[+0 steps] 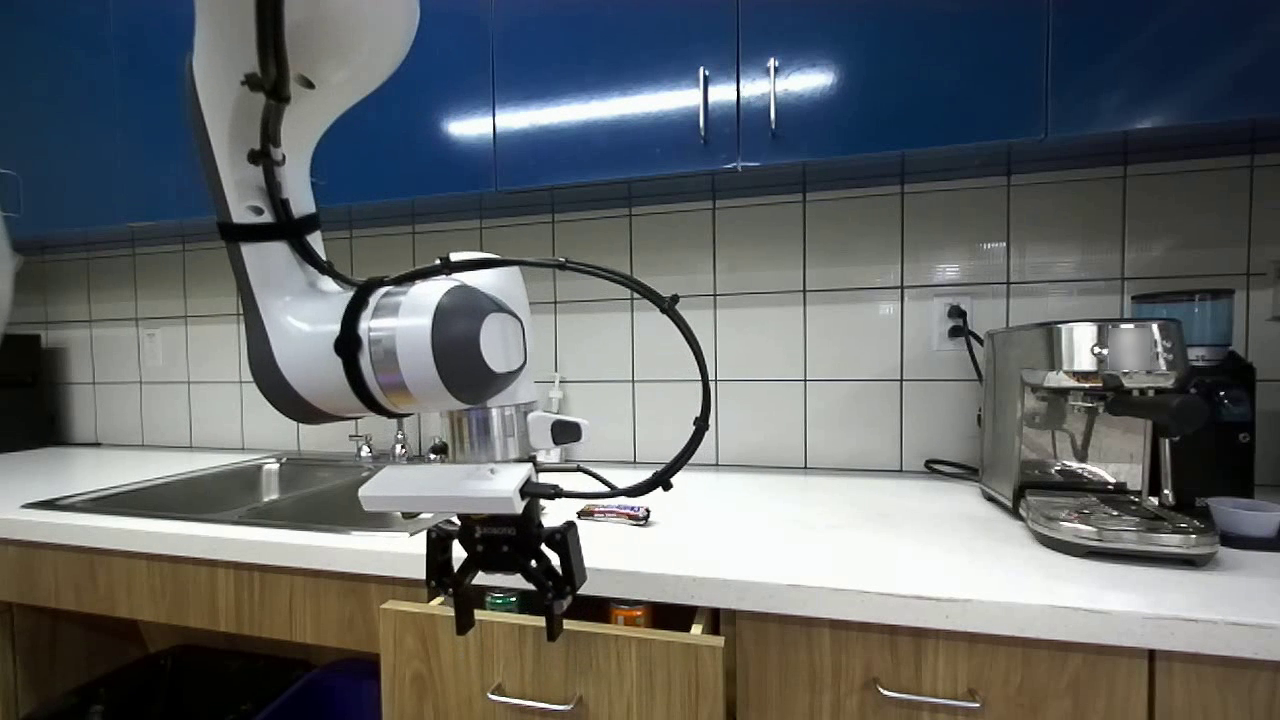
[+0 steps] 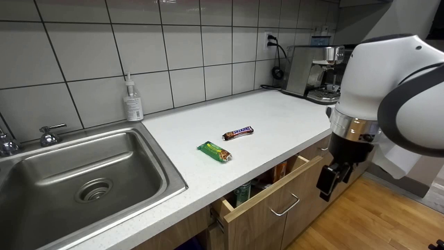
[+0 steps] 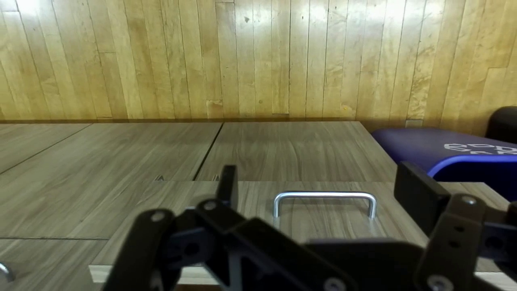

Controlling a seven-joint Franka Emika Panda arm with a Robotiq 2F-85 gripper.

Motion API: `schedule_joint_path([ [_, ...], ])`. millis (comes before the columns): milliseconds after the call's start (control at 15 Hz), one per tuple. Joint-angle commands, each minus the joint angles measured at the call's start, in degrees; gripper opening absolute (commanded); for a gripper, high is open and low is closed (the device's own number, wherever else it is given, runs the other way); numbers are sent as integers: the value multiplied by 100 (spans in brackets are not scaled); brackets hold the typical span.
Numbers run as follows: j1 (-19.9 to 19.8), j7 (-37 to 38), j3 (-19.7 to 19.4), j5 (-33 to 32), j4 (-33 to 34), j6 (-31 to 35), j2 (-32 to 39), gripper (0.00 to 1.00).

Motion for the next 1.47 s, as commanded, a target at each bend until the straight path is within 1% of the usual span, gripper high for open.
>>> schedule_joint_path([
  [0, -157, -61, 124, -3, -151, -609, -684, 100],
  [467, -259, -174, 111, 86, 24, -1365, -1213, 100],
  [867, -353, -268, 91, 143, 364, -1932, -1307, 100],
  [1133, -317, -439, 73, 304, 510, -2134, -1224, 100],
  [1200, -352, -184, 131, 155, 379, -1857, -1190, 100],
  [1400, -348, -254, 127, 215, 404, -1908, -1189, 100],
])
